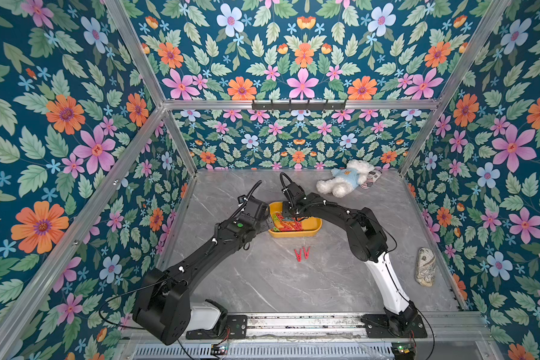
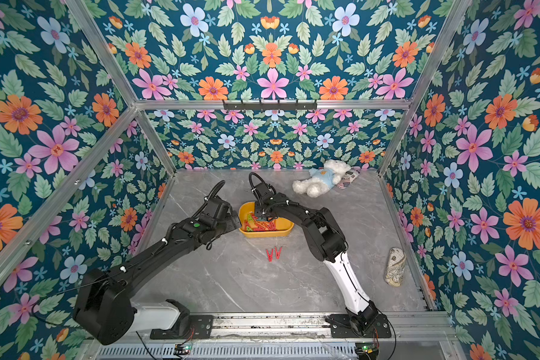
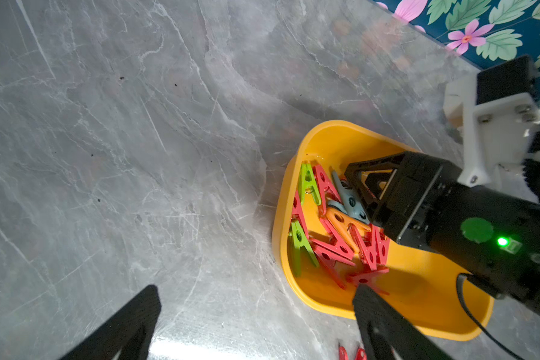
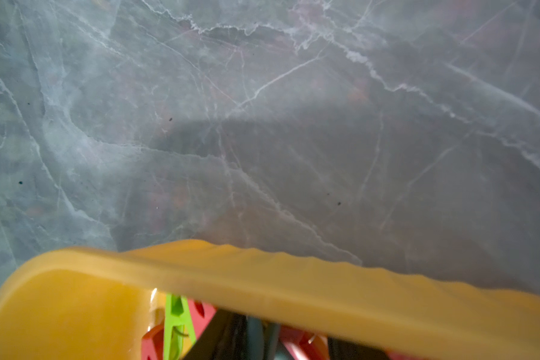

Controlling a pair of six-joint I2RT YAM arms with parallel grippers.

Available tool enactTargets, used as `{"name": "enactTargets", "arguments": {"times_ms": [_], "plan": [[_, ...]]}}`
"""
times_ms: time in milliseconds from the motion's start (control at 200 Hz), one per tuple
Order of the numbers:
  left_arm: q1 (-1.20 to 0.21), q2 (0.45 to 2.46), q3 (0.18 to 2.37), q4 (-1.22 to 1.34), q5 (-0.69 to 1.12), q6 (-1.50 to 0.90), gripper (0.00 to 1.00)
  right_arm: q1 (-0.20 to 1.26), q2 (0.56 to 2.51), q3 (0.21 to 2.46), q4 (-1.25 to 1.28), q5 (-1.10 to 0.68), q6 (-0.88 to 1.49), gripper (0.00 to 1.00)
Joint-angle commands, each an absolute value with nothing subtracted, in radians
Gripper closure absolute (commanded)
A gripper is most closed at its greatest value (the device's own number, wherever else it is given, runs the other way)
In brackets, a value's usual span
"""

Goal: Take the clothespins out of the storage box
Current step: Pick up the clothespin from the storage box, then place the clothespin at the center of the board.

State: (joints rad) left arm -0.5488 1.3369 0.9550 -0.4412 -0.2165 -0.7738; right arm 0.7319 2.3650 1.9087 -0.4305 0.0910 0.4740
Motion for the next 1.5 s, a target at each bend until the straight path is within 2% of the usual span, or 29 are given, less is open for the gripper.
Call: {"name": "enactTargets", "arguments": {"times_ms": [0,445,575,640,845,1500], "plan": [[-0.546,1.336,0.953,-0.426,-0.216,-0.768,0.0,0.732,2.357,1.911,-0.469,0.133,0.469,0.63],[-0.545,1.34,0.944,-0.416,-0.2,-0.767,0.0,0.737,2.318,1.881,-0.461,0.147,0.474,0.93],[-0.544,1.338,0.943,-0.408,-0.191,-0.762,0.0,0.738,2.29,1.869,-0.461,0.155,0.484,0.94],[-0.545,1.338,0.943,-0.402,-0.182,-0.756,0.0,0.739,2.267,1.857,-0.46,0.155,0.493,0.98],[-0.545,1.35,0.943,-0.369,-0.16,-0.723,0.0,0.739,2.158,1.763,-0.443,0.163,0.543,0.98],[-0.545,1.44,0.981,-0.297,-0.028,-0.681,0.0,0.798,1.685,1.165,-0.376,0.245,0.789,0.97]]}}
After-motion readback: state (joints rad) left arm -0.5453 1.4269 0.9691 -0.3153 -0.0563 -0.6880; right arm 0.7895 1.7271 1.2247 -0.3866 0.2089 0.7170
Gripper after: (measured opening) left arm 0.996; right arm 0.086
